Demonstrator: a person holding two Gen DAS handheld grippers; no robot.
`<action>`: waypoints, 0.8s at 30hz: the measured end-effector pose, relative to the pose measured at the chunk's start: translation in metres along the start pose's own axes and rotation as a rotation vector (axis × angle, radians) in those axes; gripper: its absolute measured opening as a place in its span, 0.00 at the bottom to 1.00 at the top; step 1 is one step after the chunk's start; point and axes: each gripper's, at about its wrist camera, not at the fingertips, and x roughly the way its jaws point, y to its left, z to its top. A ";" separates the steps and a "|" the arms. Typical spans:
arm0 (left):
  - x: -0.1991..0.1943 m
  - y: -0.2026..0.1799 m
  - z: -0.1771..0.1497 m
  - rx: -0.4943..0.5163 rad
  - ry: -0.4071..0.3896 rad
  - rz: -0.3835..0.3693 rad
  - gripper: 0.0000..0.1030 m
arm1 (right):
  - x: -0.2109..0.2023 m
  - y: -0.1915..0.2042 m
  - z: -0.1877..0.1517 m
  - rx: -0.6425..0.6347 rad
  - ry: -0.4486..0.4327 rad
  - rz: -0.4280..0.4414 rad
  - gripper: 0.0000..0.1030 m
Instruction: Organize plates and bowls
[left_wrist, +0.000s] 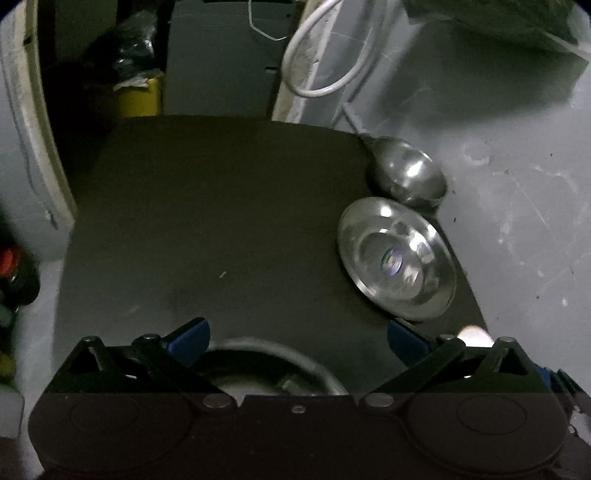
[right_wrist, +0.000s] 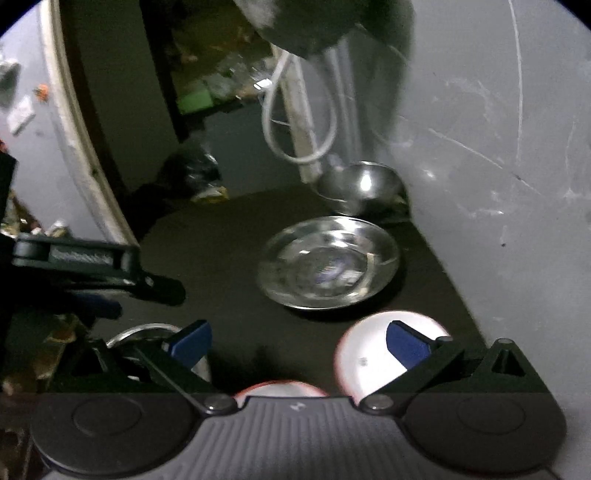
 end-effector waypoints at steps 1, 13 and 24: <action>0.007 -0.005 0.004 0.005 -0.006 -0.001 0.99 | 0.005 -0.003 0.003 -0.005 -0.007 -0.004 1.00; 0.079 -0.035 0.040 0.032 0.005 0.053 0.98 | 0.075 -0.026 0.031 -0.070 0.061 -0.100 0.97; 0.102 -0.047 0.051 0.087 0.023 0.076 0.79 | 0.102 -0.035 0.038 -0.027 0.148 -0.120 0.60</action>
